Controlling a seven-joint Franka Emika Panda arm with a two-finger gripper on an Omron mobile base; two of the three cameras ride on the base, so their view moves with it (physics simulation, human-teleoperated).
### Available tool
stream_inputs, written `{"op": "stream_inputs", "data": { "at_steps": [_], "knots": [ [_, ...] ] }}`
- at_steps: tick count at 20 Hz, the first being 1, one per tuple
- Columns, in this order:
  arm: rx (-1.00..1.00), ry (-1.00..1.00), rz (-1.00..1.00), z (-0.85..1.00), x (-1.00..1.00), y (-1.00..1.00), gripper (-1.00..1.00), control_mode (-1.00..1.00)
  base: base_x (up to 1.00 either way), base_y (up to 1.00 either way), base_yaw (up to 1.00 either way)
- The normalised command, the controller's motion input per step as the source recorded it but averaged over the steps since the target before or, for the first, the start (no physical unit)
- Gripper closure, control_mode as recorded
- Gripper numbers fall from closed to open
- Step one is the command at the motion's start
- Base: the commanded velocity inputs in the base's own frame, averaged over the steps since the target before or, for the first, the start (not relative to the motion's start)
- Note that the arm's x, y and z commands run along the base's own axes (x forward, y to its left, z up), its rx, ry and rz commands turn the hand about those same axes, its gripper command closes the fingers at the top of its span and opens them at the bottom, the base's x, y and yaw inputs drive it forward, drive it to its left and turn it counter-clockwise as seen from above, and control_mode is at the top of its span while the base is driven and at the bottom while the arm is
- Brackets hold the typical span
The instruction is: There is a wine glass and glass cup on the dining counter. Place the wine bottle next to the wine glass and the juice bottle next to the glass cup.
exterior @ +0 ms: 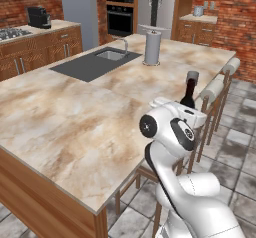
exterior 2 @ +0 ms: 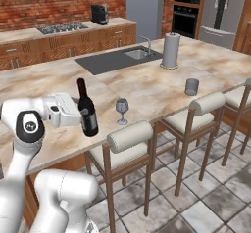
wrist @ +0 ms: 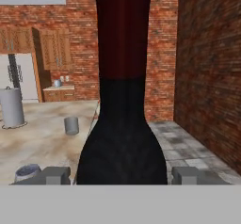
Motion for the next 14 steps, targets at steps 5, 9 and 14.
{"op": "stream_inputs", "data": {
  "at_steps": [5, 9, 14],
  "knots": [
    [0.00, -0.10, 0.03, -0.10, 0.20, 0.33, 1.00, -1.00, 0.00, 0.00, 0.00],
    [-0.02, -0.05, 0.00, -0.18, 0.31, 0.22, 1.00, -1.00, 0.00, 0.00, 0.00],
    [-0.02, 0.01, 0.00, -0.18, 0.50, 0.10, 1.00, -1.00, 0.00, 0.00, 0.00]
  ]
}}
